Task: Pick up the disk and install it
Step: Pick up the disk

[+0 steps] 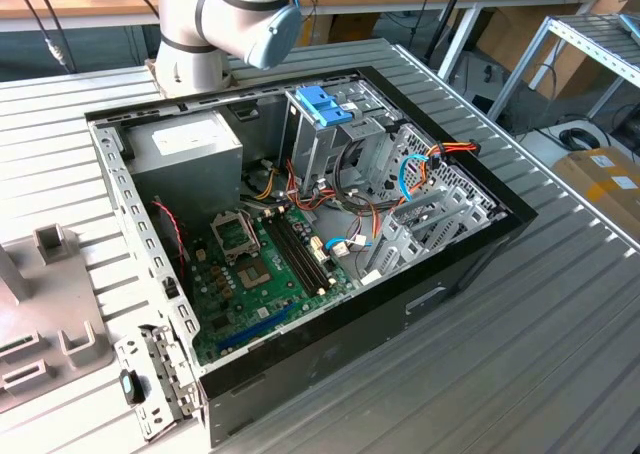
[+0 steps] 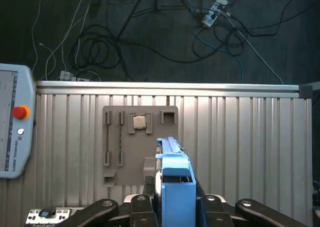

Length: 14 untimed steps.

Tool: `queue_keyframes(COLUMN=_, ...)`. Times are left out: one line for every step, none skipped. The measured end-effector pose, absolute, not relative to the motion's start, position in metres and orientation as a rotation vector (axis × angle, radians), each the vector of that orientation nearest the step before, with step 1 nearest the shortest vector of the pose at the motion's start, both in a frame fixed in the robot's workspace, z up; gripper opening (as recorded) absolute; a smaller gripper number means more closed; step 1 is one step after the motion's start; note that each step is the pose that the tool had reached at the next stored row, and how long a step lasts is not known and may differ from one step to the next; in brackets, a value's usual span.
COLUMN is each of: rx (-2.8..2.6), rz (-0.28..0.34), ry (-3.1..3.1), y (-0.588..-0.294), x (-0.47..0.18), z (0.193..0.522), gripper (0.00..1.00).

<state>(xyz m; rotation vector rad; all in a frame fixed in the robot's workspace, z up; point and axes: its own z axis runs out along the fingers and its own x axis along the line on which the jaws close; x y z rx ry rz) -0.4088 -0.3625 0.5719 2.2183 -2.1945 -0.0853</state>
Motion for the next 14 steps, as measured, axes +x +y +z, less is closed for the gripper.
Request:
queue_keyframes(rx=2.218, rz=-0.085, ry=-2.194, y=-0.3625, x=-0.4080, z=0.5717, gripper=0.37)
queue_keyframes(rx=2.218, rz=-0.084, ry=-2.194, y=-0.3625, x=-0.4070, z=0.5715, gripper=0.37)
queue_keyframes(rx=2.218, rz=-0.084, ry=-2.194, y=-0.3625, x=-0.4061, z=0.5714, gripper=0.37)
queue_keyframes(rx=2.217, rz=-0.084, ry=-2.194, y=-0.3625, x=-0.4056, z=0.5713, gripper=0.37)
queue_keyframes(rx=2.217, rz=-0.083, ry=-2.194, y=-0.3625, x=-0.4050, z=0.5713, gripper=0.37)
queue_keyframes(rx=2.217, rz=-0.083, ry=-2.194, y=-0.3625, x=-0.4042, z=0.5711, gripper=0.37)
queue_keyframes(rx=2.217, rz=-0.083, ry=-2.194, y=-0.3625, x=-0.4037, z=0.5710, gripper=0.37)
queue_keyframes(rx=2.217, rz=-0.083, ry=-2.193, y=-0.3625, x=-0.4032, z=0.5709, gripper=0.37)
queue_keyframes(rx=2.217, rz=-0.082, ry=-2.193, y=-0.3625, x=-0.4027, z=0.5709, gripper=0.37)
queue_keyframes(rx=2.217, rz=-0.082, ry=-2.193, y=-0.3625, x=-0.4016, z=0.5707, gripper=0.37)
queue_keyframes(rx=2.216, rz=-0.081, ry=-2.193, y=-0.3625, x=-0.4005, z=0.5705, gripper=0.37)
queue_keyframes(rx=2.216, rz=-0.081, ry=-2.193, y=-0.3625, x=-0.3998, z=0.5704, gripper=0.37)
queue_keyframes(rx=2.216, rz=-0.081, ry=-2.193, y=-0.3625, x=-0.3994, z=0.5703, gripper=0.37)
queue_keyframes(rx=2.216, rz=-0.081, ry=-2.193, y=-0.3625, x=-0.3986, z=0.5702, gripper=0.37)
